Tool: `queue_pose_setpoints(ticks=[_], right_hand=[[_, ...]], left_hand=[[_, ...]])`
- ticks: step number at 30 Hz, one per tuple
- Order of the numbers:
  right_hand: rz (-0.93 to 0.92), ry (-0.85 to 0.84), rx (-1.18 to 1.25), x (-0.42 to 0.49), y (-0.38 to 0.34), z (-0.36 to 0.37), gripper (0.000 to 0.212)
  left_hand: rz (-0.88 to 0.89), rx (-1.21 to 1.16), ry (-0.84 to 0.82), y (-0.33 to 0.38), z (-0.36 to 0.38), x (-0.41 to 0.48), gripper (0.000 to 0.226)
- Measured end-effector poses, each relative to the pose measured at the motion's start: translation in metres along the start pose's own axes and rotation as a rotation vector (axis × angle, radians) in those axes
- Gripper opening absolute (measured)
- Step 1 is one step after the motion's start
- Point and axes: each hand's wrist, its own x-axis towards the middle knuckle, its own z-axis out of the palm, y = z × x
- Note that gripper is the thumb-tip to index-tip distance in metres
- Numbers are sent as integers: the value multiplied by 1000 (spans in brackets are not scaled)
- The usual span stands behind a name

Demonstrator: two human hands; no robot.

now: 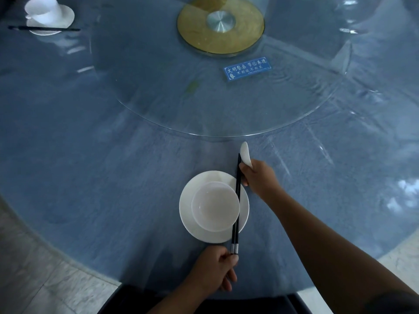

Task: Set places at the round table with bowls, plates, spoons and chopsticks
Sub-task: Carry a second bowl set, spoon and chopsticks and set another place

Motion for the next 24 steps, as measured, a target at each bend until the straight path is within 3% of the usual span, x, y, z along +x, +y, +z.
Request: queue_pose_setpoints(ticks=[4,10,14,17,19,24], right_hand=[[59,133,126,-16,12,-3,37],[16,253,-88,-47,25,-20,37],[-71,98,128,-75,17,-31,30],[-188,-32,67,-91,5,-37,30],[-245,-123,31,-95,0,-35,25],[-138,-203,26,-91,-2,-20,60]], left_hand=[[-5,-8,-9,-2,0,-1,19],[-40,9,-21,-6,-9,-7,13],[-9,44,175,-10,-42,-11,18],[134,50,604,-8,-81,-9,23],[207,23,774,-1,-103,-6,21],[225,18,669,27,-121,9,3]])
